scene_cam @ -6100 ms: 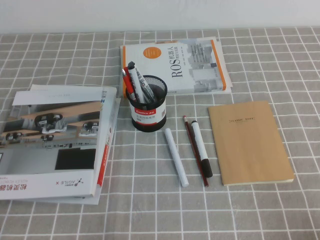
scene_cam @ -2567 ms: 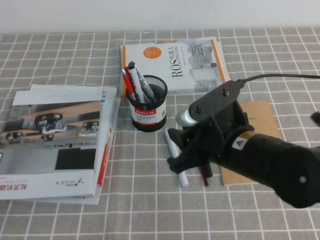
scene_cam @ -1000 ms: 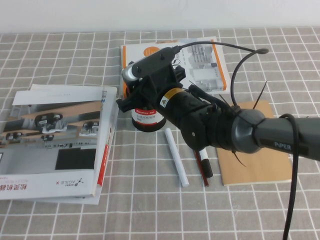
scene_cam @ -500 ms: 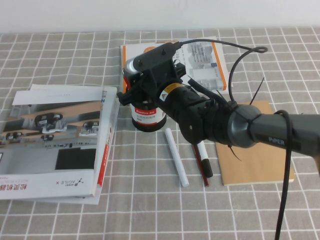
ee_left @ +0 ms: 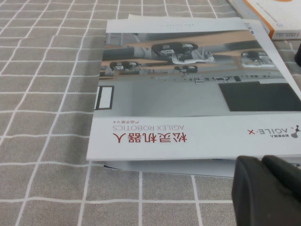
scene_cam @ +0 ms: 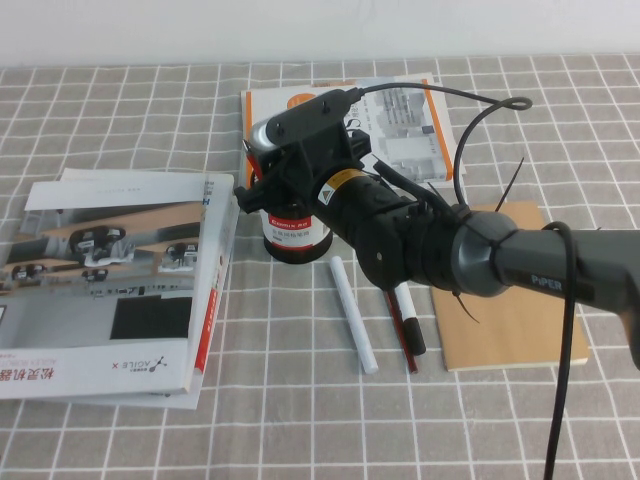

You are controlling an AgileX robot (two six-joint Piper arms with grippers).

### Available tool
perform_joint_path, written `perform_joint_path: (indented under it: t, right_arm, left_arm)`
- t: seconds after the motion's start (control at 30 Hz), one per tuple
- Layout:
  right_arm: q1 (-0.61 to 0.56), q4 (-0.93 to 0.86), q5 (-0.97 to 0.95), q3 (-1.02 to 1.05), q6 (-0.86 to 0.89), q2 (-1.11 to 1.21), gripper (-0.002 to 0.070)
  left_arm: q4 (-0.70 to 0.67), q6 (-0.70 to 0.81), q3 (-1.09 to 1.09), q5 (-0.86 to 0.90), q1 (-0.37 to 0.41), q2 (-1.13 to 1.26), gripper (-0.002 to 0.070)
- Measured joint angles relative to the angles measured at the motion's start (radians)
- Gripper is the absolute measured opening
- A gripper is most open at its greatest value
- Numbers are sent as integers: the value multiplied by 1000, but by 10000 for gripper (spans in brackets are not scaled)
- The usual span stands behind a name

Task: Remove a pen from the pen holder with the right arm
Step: 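Take a marker out of the pen holder and lay it on the table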

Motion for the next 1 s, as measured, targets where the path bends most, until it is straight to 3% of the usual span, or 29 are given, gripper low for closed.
perform_joint_path:
  t: [0.4,1.0]
  right_arm:
    - [0,2,6,0,0,0,130]
    - [0,2,40,0,0,-34,106]
  left_arm:
    - [0,0,0,0,0,0,-5]
    - [0,0,0,0,0,0,-5]
